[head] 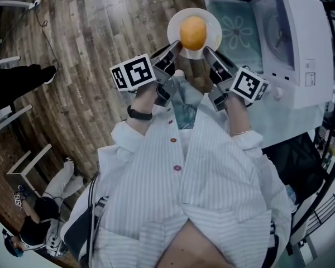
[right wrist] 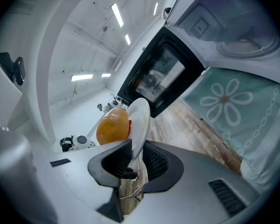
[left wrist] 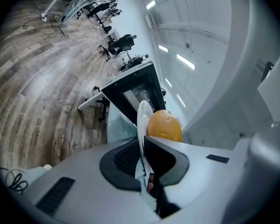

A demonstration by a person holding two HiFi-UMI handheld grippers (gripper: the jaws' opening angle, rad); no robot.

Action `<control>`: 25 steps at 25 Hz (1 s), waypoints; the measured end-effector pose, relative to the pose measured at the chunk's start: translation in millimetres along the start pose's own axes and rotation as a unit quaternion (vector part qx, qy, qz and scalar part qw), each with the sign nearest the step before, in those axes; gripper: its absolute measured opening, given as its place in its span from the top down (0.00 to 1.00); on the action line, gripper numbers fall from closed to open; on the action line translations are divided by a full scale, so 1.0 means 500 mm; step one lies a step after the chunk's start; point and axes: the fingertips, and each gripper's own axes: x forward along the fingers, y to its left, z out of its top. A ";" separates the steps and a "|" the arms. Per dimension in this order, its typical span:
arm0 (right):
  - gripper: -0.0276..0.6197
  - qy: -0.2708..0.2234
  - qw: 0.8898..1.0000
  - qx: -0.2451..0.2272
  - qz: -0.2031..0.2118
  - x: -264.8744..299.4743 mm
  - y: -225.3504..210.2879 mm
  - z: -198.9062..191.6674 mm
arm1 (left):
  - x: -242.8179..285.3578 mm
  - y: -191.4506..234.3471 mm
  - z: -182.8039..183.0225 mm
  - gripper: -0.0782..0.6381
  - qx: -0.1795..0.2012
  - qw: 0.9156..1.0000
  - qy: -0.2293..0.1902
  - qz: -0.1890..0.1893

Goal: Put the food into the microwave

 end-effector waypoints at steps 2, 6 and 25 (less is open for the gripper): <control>0.82 -0.007 1.000 0.007 -0.001 -0.001 -0.009 0.012 | 0.017 -0.004 0.005 0.86 0.005 1.000 0.008 -0.001; 0.82 -0.027 0.999 0.022 -0.009 -0.002 -0.024 0.033 | 0.048 -0.007 0.013 0.86 0.009 0.999 0.030 -0.006; 0.82 -0.259 0.945 0.145 -0.139 -0.074 -0.165 0.188 | 0.345 -0.080 0.026 0.86 0.083 0.951 0.285 -0.085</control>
